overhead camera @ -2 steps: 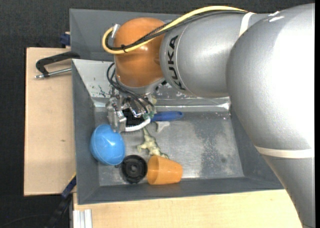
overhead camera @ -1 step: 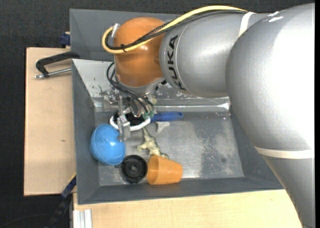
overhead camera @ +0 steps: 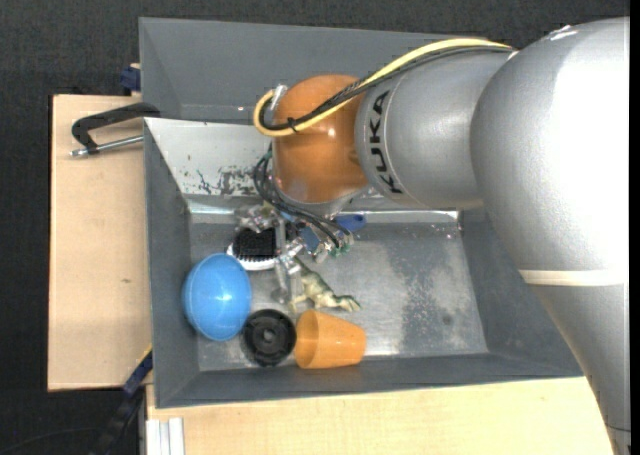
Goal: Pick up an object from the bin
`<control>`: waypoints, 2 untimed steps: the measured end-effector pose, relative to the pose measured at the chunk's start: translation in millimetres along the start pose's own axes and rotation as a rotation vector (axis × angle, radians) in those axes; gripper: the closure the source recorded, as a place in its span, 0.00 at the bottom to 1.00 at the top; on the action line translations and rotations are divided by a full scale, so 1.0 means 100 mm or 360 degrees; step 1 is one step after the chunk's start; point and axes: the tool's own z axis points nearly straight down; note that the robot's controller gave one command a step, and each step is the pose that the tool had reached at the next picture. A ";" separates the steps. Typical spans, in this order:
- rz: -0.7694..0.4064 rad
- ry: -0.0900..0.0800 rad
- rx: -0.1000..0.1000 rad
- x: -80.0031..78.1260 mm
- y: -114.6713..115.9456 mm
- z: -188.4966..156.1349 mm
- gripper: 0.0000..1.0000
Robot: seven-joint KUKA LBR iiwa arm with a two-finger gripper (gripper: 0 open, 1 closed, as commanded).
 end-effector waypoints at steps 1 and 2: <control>-0.0003 -0.0006 -0.0002 -0.02 0.02 -0.02 1.00; 0.0039 -0.0023 0.0004 -0.02 -0.12 -1.25 1.00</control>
Offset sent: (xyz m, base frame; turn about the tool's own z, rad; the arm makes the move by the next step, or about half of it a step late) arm 0.0000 0.0000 0.0000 0.0000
